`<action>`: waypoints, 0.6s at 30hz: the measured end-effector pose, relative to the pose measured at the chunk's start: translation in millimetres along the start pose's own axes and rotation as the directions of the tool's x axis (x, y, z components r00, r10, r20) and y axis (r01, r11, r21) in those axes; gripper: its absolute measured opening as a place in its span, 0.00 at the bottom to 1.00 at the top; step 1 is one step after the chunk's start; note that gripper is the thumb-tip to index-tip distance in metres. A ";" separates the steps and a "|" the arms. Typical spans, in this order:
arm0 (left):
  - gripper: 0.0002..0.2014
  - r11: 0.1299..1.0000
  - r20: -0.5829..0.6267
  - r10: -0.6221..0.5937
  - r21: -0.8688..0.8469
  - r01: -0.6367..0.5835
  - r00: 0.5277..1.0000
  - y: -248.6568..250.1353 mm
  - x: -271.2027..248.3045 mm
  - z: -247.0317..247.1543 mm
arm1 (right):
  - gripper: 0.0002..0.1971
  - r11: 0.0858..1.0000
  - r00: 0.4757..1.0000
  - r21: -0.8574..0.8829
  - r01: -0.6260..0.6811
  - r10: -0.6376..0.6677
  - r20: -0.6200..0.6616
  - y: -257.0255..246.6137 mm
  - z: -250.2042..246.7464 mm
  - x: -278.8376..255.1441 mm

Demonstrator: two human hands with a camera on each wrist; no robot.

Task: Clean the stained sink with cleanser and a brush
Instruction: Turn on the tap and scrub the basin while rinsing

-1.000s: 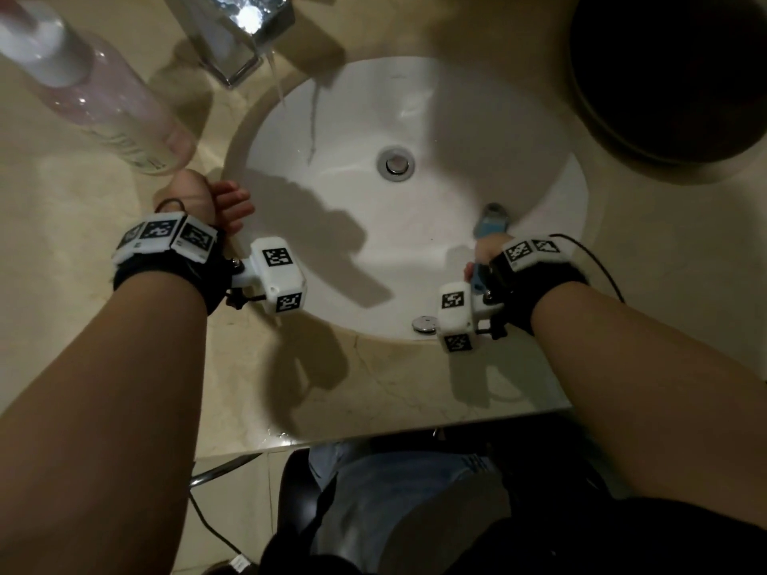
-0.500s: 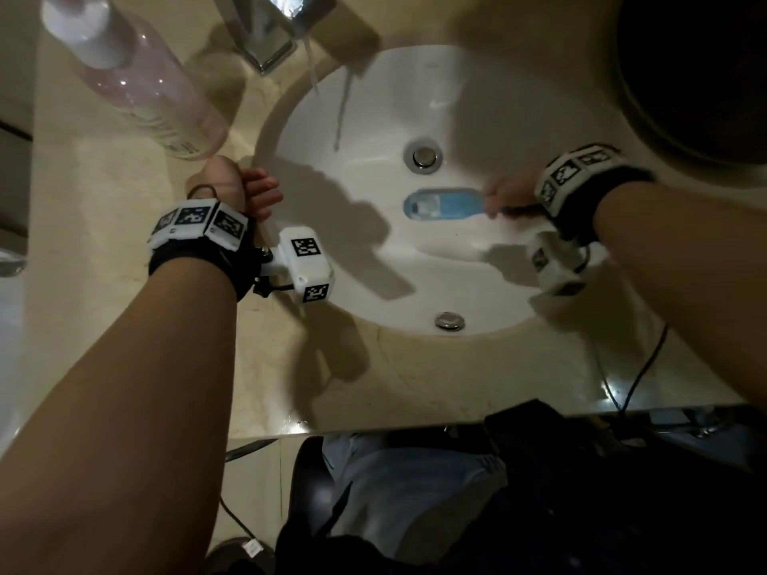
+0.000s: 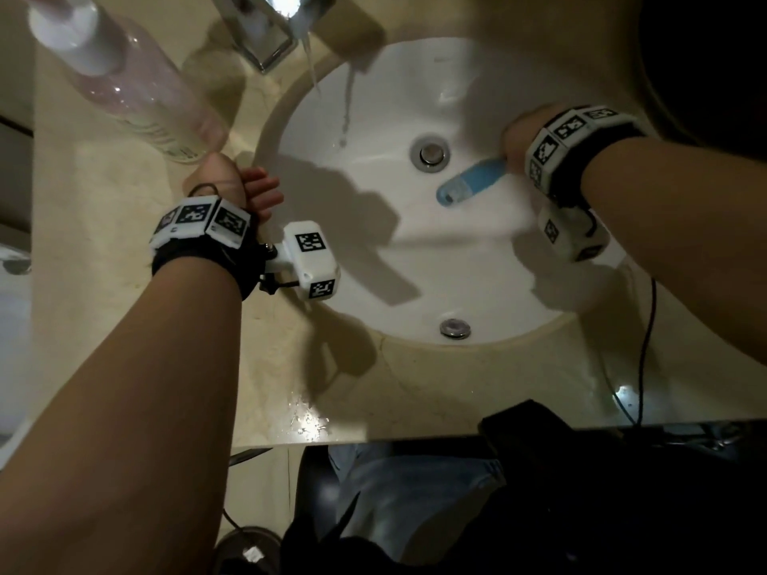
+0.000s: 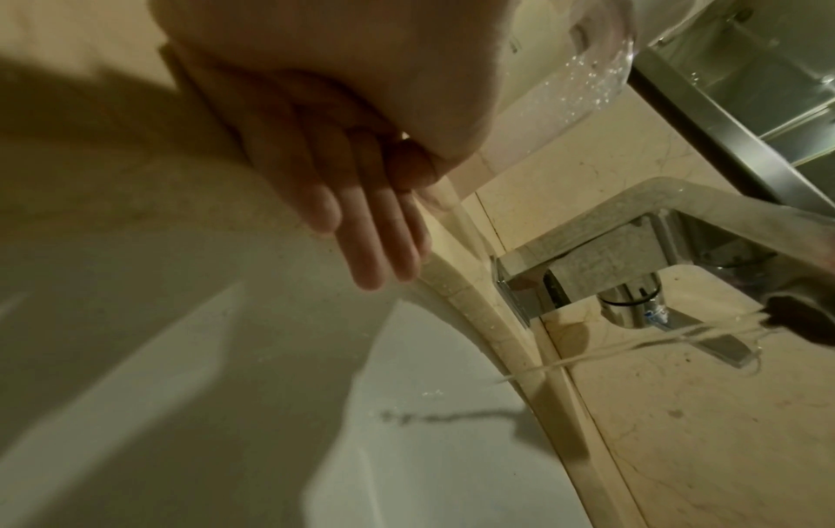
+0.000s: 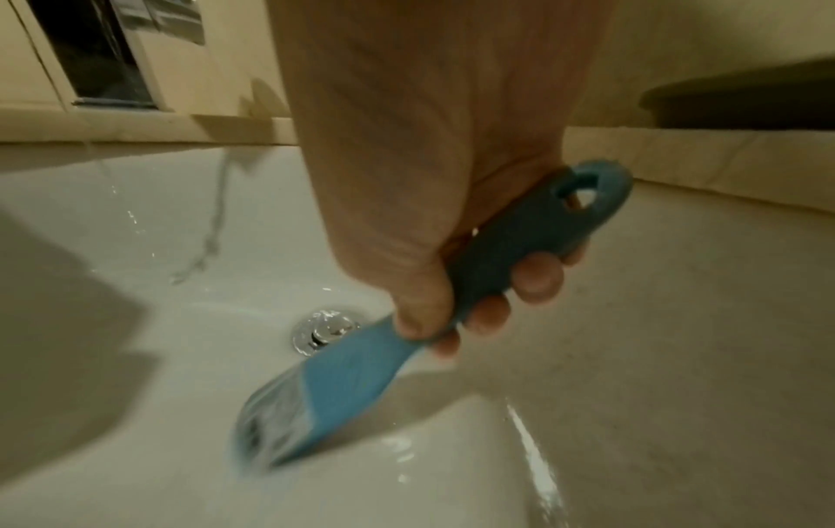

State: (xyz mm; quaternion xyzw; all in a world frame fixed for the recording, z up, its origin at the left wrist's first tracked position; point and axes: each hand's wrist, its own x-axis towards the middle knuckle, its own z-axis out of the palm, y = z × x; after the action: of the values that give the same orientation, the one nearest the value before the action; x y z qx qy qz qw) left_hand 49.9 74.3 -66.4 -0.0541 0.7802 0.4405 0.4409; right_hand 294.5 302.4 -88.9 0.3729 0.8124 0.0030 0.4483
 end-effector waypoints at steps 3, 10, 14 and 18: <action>0.23 1.000 0.009 -0.002 -0.002 0.002 1.000 -1.7 0.8 0.1 | 0.08 1.000 0.993 -0.004 -0.005 0.005 -0.120 -11.3 -21.1 -25.7; 0.21 0.999 0.014 -0.015 -0.048 0.016 1.000 -1.0 -0.9 -0.4 | 0.13 0.940 0.893 0.244 0.238 -0.113 -0.435 -40.3 -29.9 -38.8; 0.21 0.999 0.028 -0.014 -0.040 0.015 1.000 -2.0 -5.2 -0.1 | 0.14 0.894 0.799 0.257 0.368 -0.162 -0.579 -59.7 -54.1 -49.5; 0.19 1.000 0.014 -0.012 0.027 0.012 1.000 2.4 -16.2 5.7 | 0.15 0.894 0.763 0.238 0.381 -0.159 -0.626 -68.7 -71.7 -60.0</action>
State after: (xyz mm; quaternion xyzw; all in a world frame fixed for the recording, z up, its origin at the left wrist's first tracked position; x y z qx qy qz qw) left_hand 62.3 75.0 -54.2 -0.0496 0.7825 0.4278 0.4498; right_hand 219.9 239.8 -25.7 0.3038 0.9436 -0.0916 0.0943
